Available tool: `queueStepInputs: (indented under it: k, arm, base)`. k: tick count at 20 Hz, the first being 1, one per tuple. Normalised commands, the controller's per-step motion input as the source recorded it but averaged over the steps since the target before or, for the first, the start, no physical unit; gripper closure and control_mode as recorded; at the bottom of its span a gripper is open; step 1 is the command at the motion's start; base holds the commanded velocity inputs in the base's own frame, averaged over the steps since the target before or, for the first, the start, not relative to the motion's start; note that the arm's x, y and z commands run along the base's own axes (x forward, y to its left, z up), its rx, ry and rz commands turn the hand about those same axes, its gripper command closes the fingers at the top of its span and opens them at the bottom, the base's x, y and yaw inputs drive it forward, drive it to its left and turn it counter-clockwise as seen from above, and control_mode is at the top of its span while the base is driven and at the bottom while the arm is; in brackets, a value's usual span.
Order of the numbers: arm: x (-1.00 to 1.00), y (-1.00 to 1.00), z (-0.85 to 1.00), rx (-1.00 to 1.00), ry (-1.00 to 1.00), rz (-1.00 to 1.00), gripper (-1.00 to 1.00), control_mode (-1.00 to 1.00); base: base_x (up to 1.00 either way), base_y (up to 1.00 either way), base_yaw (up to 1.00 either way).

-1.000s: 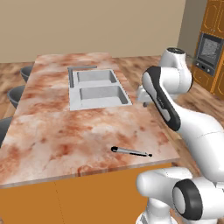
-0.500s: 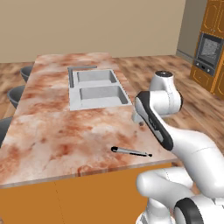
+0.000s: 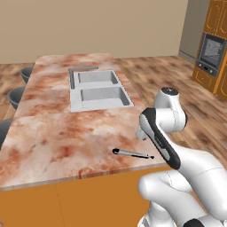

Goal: Pick up the tongs from the counter and place them near the plate next to the oven.

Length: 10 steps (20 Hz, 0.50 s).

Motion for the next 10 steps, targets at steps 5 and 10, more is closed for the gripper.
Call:
queueStepInputs:
  k: [5,10]
  arm:
    - [-0.05,0.10,-0.20,-0.07,0.01,0.37,-1.00,-1.00]
    - [0.03,0.37,-0.17,-0.17,0.16,0.29,-1.00,-1.00]
  base:
    - [0.00,0.00,0.00]
    - [0.00,0.00,0.00]
